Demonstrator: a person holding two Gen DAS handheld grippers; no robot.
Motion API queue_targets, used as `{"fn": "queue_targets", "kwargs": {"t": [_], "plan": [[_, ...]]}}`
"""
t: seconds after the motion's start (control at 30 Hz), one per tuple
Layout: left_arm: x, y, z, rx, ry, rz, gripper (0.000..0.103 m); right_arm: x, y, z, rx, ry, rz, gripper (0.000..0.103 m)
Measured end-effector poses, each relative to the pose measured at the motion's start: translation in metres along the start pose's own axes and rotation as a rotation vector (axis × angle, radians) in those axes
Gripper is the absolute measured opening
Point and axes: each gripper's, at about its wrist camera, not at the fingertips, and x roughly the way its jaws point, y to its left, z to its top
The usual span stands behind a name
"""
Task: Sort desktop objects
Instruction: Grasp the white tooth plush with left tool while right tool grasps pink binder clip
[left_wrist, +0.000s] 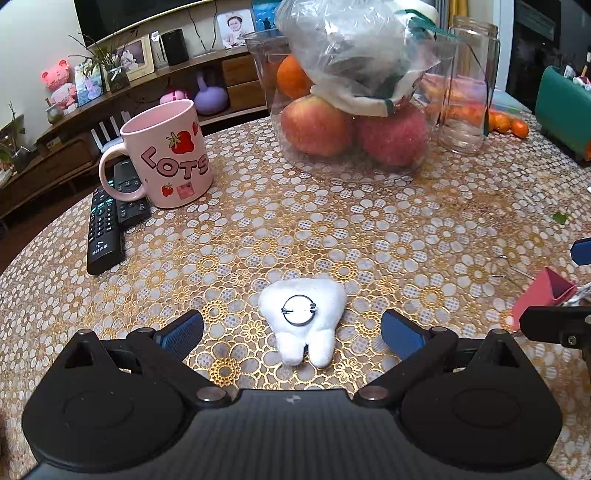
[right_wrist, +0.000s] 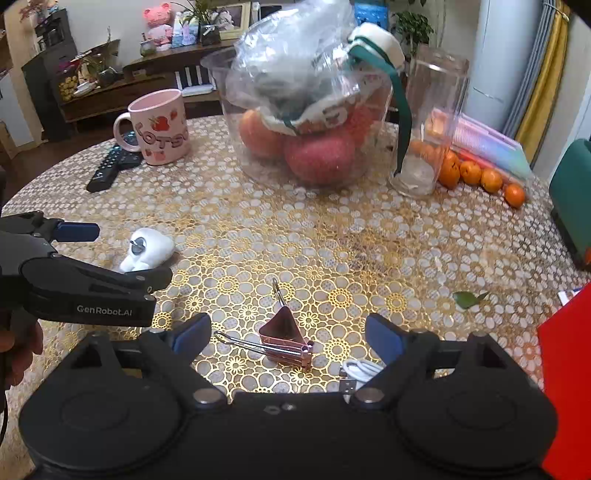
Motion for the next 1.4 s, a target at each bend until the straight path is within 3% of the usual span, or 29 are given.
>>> {"fn": "queue_targets", "kwargs": {"t": [0.3,0.33,0.5,0.7,0.87,1.4], "plan": [[0.010,0.004,-0.004,-0.011,-0.019,0.000,0.100,0.013,-0.001,0.001,0.000,0.018,0.005,0.075],[0.010,0.004,-0.004,-0.012,-0.022,-0.002,0.099,0.014,-0.001,0.001,0.001,0.021,0.009,0.070],[0.011,0.006,-0.005,-0.024,-0.026,-0.019,0.086,0.017,0.000,-0.001,0.003,0.029,0.022,0.055],[0.008,0.004,-0.005,-0.046,-0.029,-0.065,0.063,0.018,-0.002,-0.004,0.016,0.031,0.037,0.044],[0.006,0.003,-0.006,-0.054,-0.035,-0.093,0.051,0.017,-0.005,-0.005,0.026,0.023,0.036,0.036],[-0.014,-0.010,-0.015,-0.051,-0.026,-0.105,0.045,0.000,-0.012,-0.015,0.037,0.004,0.063,0.029]]}}
